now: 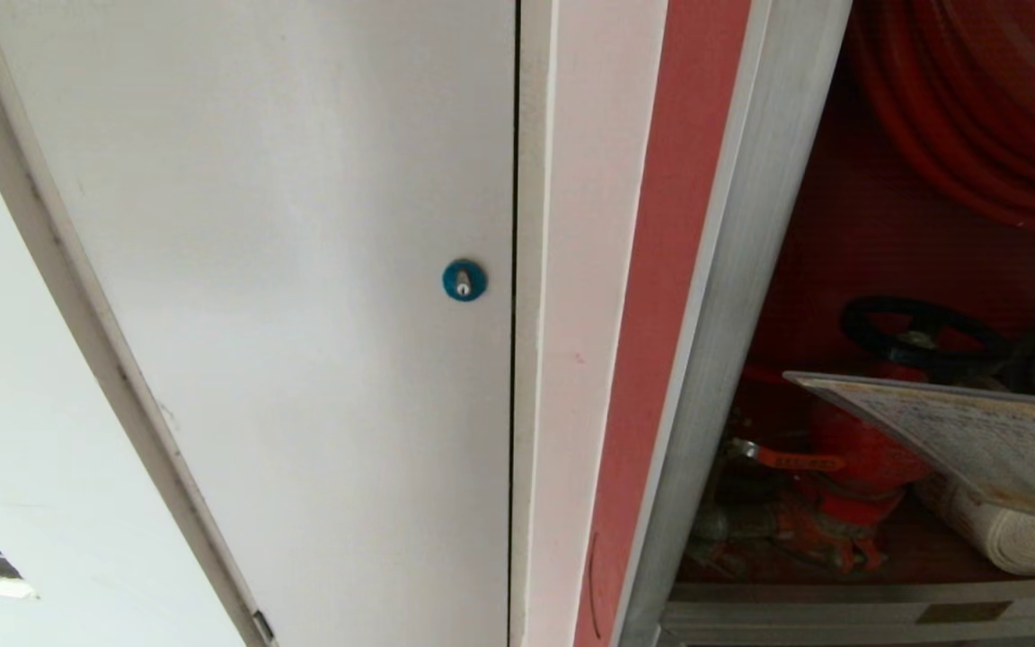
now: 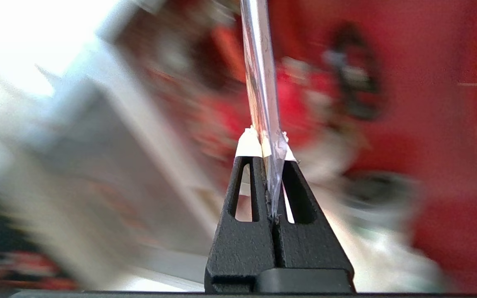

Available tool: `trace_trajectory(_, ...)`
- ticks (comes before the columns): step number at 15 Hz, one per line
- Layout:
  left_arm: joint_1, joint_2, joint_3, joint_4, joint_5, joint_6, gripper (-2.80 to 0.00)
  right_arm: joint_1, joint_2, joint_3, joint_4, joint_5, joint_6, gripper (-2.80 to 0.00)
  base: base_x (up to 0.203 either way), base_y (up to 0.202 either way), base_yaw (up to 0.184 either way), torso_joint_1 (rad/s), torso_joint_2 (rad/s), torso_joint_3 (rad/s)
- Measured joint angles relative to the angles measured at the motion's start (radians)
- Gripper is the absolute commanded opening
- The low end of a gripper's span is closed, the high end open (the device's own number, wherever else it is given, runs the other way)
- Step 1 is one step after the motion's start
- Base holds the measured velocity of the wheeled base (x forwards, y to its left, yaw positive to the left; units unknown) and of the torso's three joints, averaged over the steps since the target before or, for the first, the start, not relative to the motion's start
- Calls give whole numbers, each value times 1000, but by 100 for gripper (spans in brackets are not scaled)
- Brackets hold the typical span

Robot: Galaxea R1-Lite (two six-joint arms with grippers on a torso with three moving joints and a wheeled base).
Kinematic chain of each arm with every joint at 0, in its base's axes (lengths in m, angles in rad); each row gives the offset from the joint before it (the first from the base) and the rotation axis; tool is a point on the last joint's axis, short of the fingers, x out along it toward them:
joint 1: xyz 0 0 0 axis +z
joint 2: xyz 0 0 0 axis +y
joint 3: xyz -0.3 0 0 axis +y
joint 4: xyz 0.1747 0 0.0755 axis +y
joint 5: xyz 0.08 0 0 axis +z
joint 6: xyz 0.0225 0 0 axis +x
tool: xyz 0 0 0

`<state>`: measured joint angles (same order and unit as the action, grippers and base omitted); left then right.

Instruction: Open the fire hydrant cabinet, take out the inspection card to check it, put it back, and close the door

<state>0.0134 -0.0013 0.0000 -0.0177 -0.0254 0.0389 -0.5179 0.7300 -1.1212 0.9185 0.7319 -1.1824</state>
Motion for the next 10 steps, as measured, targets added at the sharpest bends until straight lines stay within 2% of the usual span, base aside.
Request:
trace_trajectory(2, 0, 0, 0, 0, 0, 0, -280, 17, 41, -15, 67, 89, 77, -280, 0, 0, 0, 0, 0, 0)
trace_trajectory(6, 0, 0, 0, 0, 0, 0, -280, 58, 125, -20, 78, 264, 291, -280, 0, 0, 0, 0, 0, 0)
trace_trajectory(8, 0, 0, 0, 0, 0, 0, -280, 117, 169, -29, 75, 307, 386, -280, 0, 0, 0, 0, 0, 0)
trace_trajectory(10, 0, 0, 0, 0, -1, 0, -280, 210, 210, -45, 69, 313, 468, -280, 0, 0, 0, 0, 0, 0)
